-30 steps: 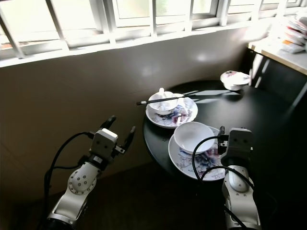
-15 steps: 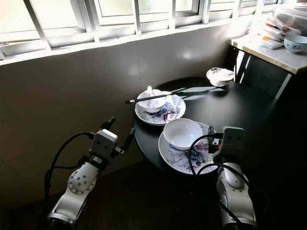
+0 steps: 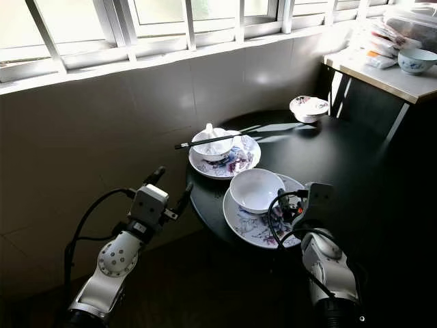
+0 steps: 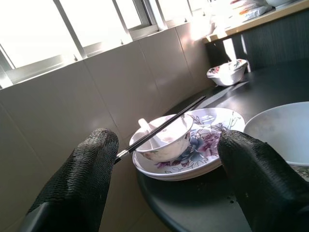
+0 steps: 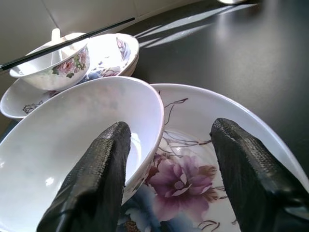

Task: Kitchen organization

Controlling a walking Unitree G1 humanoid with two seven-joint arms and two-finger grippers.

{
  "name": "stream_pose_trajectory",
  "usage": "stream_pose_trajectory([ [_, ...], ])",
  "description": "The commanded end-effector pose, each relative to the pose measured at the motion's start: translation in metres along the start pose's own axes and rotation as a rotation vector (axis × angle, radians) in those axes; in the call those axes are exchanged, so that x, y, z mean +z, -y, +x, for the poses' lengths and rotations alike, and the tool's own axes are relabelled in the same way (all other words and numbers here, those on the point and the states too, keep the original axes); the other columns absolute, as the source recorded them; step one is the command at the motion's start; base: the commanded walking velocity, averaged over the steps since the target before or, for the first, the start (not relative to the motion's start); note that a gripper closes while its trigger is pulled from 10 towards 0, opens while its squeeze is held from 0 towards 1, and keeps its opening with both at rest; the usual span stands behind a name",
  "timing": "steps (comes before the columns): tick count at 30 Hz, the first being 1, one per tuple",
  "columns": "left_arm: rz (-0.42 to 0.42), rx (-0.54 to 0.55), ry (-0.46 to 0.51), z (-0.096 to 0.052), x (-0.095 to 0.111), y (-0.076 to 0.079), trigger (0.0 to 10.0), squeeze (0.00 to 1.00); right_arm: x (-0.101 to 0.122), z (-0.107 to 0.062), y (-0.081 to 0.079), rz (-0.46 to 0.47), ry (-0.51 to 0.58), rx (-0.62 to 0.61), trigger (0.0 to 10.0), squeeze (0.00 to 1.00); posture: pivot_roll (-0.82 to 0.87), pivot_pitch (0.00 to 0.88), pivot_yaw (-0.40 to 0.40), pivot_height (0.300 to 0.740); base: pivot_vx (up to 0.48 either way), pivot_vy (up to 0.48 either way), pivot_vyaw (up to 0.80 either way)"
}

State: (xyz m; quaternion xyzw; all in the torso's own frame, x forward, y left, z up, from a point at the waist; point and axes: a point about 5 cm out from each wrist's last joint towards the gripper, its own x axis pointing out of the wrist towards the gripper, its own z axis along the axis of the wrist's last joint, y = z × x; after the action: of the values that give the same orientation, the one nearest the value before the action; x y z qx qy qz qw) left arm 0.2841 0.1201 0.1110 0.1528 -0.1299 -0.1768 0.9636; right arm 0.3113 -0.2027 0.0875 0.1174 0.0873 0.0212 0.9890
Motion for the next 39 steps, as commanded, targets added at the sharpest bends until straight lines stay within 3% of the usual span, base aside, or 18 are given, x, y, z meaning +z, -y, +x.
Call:
stream_pose_trajectory([
  [1, 0.017, -0.001, -0.003, 0.001, -0.001, -0.002, 10.0, 0.00, 0.002, 0.004, -0.002, 0.036, -0.011, 0.036, 10.0, 0.00, 0.03, 0.000, 0.037, 0.740, 0.000, 0.000, 0.00],
  [5, 0.017, -0.002, -0.004, 0.001, -0.001, -0.001, 10.0, 0.00, 0.000, 0.008, -0.006, 0.044, -0.039, 0.087, 10.0, 0.00, 0.04, 0.000, 0.038, 0.740, 0.000, 0.000, 0.00],
  [8, 0.018, -0.004, -0.005, 0.001, -0.001, -0.001, 10.0, 0.00, -0.004, 0.012, -0.006, 0.121, -0.078, 0.090, 10.0, 0.00, 0.04, 0.000, 0.037, 0.740, 0.000, 0.000, 0.00],
  [9, 0.019, -0.004, -0.006, 0.001, -0.001, -0.001, 10.0, 0.00, -0.008, 0.013, -0.006, 0.222, -0.127, 0.081, 10.0, 0.00, 0.04, 0.000, 0.036, 0.740, 0.000, 0.000, 0.00],
  [15, 0.020, -0.006, -0.008, 0.001, -0.002, 0.000, 10.0, 0.00, -0.011, 0.016, 0.000, 0.309, -0.163, 0.035, 10.0, 0.00, 0.04, 0.000, 0.035, 0.740, 0.000, 0.000, 0.00],
  [21, 0.018, -0.007, -0.013, 0.002, -0.003, 0.000, 10.0, 0.00, -0.014, 0.017, 0.004, 0.308, -0.207, 0.038, 10.0, 0.00, 0.04, 0.000, 0.035, 0.740, 0.000, 0.000, 0.00],
  [22, 0.018, -0.008, -0.015, 0.002, -0.003, 0.001, 10.0, 0.00, -0.014, 0.017, 0.006, 0.308, -0.215, 0.031, 8.9, 0.00, 0.04, 0.000, 0.034, 0.740, 0.000, 0.000, 0.00],
  [23, 0.019, -0.008, -0.015, 0.002, -0.003, 0.001, 10.0, 0.00, -0.015, 0.017, 0.007, 0.310, -0.219, 0.026, 8.9, 0.00, 0.04, 0.000, 0.034, 0.740, 0.000, 0.000, 0.00],
  [24, 0.019, -0.008, -0.016, 0.002, -0.003, 0.001, 10.0, 0.00, -0.015, 0.017, 0.008, 0.317, -0.228, 0.019, 2.5, 0.00, 0.04, 0.000, 0.033, 0.740, 0.000, 0.000, 0.00],
  [25, 0.019, -0.008, -0.016, 0.002, -0.003, 0.001, 10.0, 0.00, -0.016, 0.017, 0.009, 0.323, -0.235, 0.015, 2.5, 0.00, 0.04, 0.000, 0.033, 0.740, 0.000, 0.000, 0.00],
  [26, 0.019, -0.007, -0.018, 0.003, -0.003, 0.001, 10.0, 0.00, -0.016, 0.017, 0.009, 0.335, -0.240, 0.012, 0.0, 0.00, 0.04, 0.000, 0.033, 0.740, 0.000, 0.000, 0.00],
  [39, 0.021, -0.009, -0.034, 0.003, -0.006, 0.002, 10.0, 0.00, -0.017, 0.016, 0.007, 0.378, -0.248, 0.014, 0.0, 0.00, 0.03, 0.000, 0.032, 0.740, 0.000, 0.000, 0.00],
])
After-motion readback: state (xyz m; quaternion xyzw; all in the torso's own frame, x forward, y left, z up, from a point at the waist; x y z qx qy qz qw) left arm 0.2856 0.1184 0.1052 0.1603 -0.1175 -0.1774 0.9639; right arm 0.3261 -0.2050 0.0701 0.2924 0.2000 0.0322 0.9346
